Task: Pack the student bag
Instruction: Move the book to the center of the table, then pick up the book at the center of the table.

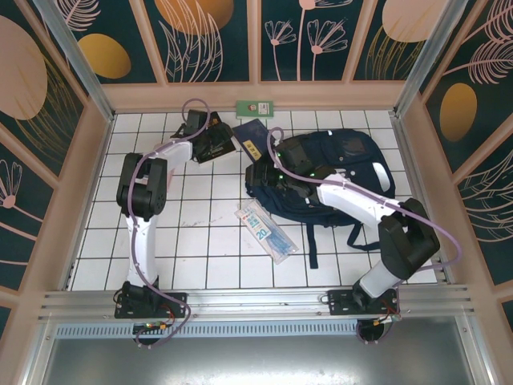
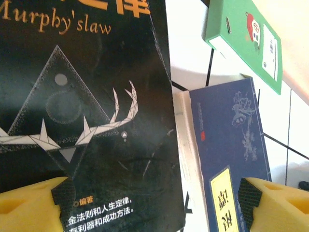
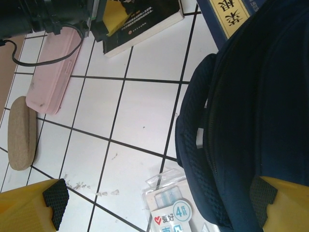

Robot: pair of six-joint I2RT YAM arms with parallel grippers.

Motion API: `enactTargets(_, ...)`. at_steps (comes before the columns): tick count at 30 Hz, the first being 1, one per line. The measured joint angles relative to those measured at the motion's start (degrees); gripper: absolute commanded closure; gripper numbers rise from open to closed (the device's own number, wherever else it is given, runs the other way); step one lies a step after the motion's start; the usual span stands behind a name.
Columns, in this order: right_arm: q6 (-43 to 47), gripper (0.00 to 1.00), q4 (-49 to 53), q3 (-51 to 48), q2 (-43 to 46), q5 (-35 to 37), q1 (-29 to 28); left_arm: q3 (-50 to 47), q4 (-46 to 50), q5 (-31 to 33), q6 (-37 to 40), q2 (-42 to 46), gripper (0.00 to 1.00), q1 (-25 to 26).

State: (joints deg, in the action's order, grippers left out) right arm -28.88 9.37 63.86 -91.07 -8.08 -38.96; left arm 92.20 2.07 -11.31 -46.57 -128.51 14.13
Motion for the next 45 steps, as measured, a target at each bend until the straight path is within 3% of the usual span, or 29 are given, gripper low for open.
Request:
enactTargets(5,-0.02,0.01,0.02,1.25,-1.81,0.15,-0.44,-7.69,-4.50,-0.28,-0.57,4.13,0.13,-0.07)
enactTargets(12,-0.44,0.12,-0.57,5.07,-6.82,-1.33,-0.57,-27.91,-9.62,-1.14,-2.58,17.53,0.14,-0.07)
enactTargets(17,-1.38,0.28,-1.05,8.41,-11.98,-3.72,-0.92,-42.32,-14.93,-2.40,-5.27,27.56,0.15,0.02)
enactTargets(20,-1.81,0.43,-1.60,10.97,-15.47,-5.51,-1.46,-49.72,-16.79,-2.40,-7.10,33.55,0.14,0.57)
enactTargets(24,-2.10,0.48,-2.08,14.60,-19.80,-7.10,-2.71,-56.78,-16.72,-2.38,-9.35,40.85,0.09,1.60)
enactTargets(34,-2.14,0.56,-2.23,22.23,-29.51,-8.48,-5.84,-58.36,-3.76,0.92,-8.59,51.36,0.05,-1.44)
enactTargets(45,-1.62,0.57,2.95,29.07,-37.64,-3.56,-10.01,-58.31,2.08,6.93,-2.82,49.48,0.05,-4.76)
